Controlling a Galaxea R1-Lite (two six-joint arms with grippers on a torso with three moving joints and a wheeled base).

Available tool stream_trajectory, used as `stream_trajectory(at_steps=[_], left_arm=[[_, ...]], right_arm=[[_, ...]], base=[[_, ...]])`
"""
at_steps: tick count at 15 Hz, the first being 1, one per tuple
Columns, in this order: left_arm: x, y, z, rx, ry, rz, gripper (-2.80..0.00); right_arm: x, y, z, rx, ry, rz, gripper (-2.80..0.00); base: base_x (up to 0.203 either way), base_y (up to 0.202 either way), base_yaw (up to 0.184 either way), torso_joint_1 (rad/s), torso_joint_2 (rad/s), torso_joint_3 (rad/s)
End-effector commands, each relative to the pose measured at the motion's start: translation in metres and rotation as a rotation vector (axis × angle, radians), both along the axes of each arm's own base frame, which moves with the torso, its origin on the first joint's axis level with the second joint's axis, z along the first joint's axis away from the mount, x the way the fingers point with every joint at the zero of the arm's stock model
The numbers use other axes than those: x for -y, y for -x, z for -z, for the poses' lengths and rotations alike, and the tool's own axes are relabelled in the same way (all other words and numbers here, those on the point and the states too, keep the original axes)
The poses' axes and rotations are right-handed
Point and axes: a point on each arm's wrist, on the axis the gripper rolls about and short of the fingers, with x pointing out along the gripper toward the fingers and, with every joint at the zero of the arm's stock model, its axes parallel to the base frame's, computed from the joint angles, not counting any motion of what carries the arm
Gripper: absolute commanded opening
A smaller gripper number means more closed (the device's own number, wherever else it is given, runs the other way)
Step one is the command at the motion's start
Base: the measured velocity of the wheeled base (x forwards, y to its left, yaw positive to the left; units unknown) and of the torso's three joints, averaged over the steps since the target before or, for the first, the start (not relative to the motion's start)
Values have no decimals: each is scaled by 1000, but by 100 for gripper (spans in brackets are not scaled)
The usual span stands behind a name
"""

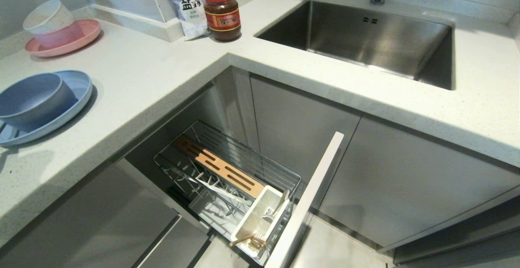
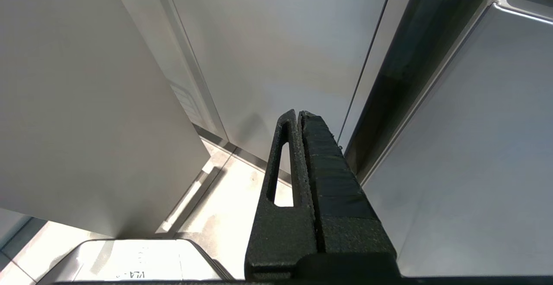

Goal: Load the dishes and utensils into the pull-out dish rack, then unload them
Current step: Take the chopsticks out of the cupboard

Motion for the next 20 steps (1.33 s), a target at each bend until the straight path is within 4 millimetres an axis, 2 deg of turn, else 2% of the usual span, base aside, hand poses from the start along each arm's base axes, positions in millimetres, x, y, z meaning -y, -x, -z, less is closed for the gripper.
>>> stream_trajectory(at_steps=[1, 4, 9, 20], left_arm=[[1, -2, 0, 6, 16, 34, -280], [0, -7, -2, 32, 8, 74, -280], [-11, -29, 3, 17, 27, 108, -280], [-18, -43, 4, 29, 69, 170, -280]], right_arm=[[0, 0, 0, 3, 0, 1, -280], [0, 0, 0, 3, 0, 0, -280], [0, 0, 0, 3, 0, 0, -280], [0, 0, 0, 3, 0, 1, -280]], base=[[0, 0, 0, 0, 0, 0], [0, 0, 0, 0, 0, 0], [0, 0, 0, 0, 0, 0], [0, 0, 0, 0, 0, 0]])
